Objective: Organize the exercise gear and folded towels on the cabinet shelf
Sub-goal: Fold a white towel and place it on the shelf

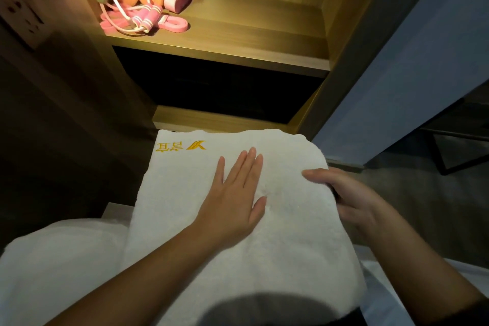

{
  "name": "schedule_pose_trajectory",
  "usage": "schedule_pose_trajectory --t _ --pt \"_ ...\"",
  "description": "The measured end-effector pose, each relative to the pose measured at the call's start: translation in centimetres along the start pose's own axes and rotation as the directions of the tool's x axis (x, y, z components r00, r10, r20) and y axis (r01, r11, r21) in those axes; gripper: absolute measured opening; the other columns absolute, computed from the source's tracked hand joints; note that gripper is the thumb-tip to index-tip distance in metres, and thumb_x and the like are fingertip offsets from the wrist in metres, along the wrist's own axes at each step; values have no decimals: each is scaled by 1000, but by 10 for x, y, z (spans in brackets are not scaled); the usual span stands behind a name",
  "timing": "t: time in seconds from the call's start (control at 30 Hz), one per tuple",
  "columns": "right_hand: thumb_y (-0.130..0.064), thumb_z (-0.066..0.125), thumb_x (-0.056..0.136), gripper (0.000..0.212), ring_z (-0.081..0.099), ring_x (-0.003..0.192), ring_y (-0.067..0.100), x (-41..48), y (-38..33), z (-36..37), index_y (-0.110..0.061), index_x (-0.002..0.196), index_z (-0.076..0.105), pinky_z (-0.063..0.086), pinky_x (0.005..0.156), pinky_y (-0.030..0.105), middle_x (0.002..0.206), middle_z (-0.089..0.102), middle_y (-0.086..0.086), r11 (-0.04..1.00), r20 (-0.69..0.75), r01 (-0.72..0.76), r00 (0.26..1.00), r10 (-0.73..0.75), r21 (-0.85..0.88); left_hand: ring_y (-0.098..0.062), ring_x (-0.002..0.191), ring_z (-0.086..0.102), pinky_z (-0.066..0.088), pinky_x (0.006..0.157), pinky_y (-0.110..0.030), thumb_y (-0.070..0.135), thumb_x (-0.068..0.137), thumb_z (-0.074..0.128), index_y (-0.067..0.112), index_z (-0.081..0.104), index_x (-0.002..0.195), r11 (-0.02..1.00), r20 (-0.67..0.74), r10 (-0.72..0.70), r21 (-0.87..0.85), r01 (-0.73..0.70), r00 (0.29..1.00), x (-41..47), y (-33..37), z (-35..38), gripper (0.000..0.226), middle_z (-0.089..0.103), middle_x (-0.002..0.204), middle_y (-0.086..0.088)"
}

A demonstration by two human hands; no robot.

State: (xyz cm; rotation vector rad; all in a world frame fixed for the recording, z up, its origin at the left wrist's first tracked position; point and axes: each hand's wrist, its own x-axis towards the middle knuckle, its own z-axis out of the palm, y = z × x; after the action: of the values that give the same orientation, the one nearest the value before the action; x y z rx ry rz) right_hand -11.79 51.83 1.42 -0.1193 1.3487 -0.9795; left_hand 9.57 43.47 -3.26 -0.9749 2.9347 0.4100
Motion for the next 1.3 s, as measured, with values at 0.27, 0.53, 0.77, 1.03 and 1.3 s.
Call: schedule_pose_trajectory --t 0.27,0.53,0.77,1.03,1.3 --pt "-23 53 94 47 62 114 38 16 4 -5 -15 140 49 58 82 49 127 61 19 908 368 -158 930 5 387 -15 149 -19 1 122 -48 54 100 15 16 -10 156 956 -28 283 -72 -284 959 -1 1 0 72 -20 162 -2" --pt "-30 49 100 47 60 119 39 14 17 -4 -3 137 53 54 93 50 129 61 22 829 520 -229 850 -84 510 -19 148 -22 2 121 -49 62 98 12 14 -16 154 964 -7 263 -30 -263 965 3 12 6 79 -23 161 -6" --pt "-10 89 62 67 69 98 36 18 16 -7 -5 123 63 59 77 48 111 67 18 913 419 -112 906 -69 393 -20 150 -15 5 122 -47 59 100 21 10 -1 156 954 -79 298 50 -294 951 13 28 12 78 -12 164 -7" --pt "-22 71 85 24 73 90 23 12 3 -10 -17 108 67 58 68 35 109 71 9 960 -196 87 970 -142 -268 -7 146 -24 -5 122 -34 66 93 10 26 -28 147 975 -36 69 -209 -75 997 11 22 13 77 -26 160 7" --pt "-26 73 86 18 62 72 20 10 5 -14 -12 80 64 51 61 25 77 65 4 614 -336 97 765 -550 -784 -6 145 -25 -14 119 -29 67 90 4 27 -20 151 979 -40 66 -190 -72 997 11 26 12 77 -23 160 10"
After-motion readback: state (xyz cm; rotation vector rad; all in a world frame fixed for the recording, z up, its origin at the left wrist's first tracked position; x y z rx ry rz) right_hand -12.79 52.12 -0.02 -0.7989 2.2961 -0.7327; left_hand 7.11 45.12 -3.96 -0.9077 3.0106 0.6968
